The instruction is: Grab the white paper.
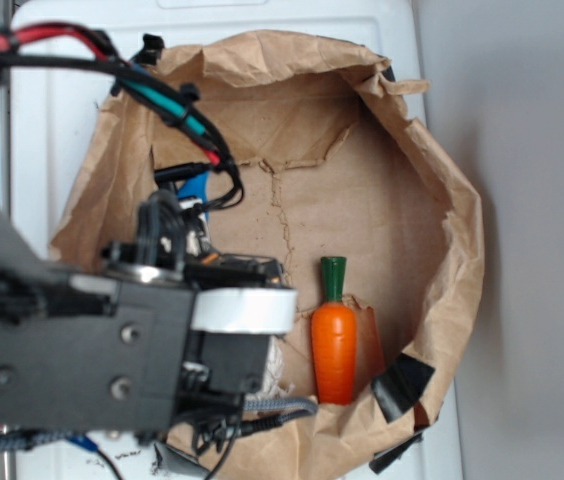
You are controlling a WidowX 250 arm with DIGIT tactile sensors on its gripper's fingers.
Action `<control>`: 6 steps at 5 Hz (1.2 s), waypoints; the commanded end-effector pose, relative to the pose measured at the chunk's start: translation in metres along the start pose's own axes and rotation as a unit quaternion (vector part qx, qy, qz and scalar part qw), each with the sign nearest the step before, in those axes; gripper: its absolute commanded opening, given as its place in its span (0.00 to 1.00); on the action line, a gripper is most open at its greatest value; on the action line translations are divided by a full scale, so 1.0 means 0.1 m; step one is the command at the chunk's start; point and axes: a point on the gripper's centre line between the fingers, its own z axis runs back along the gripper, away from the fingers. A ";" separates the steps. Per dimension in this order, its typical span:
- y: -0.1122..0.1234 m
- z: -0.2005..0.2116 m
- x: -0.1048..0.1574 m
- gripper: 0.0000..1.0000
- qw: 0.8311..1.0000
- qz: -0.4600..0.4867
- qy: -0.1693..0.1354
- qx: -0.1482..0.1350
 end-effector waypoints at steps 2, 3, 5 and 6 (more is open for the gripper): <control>0.27 -0.16 0.27 1.00 0.994 0.085 -0.010 -0.060; 0.39 -0.15 0.28 1.00 0.969 0.206 0.065 -0.116; 0.26 -0.27 0.47 1.00 0.943 0.278 0.131 -0.130; 0.07 -0.41 0.52 1.00 0.944 0.270 0.141 -0.128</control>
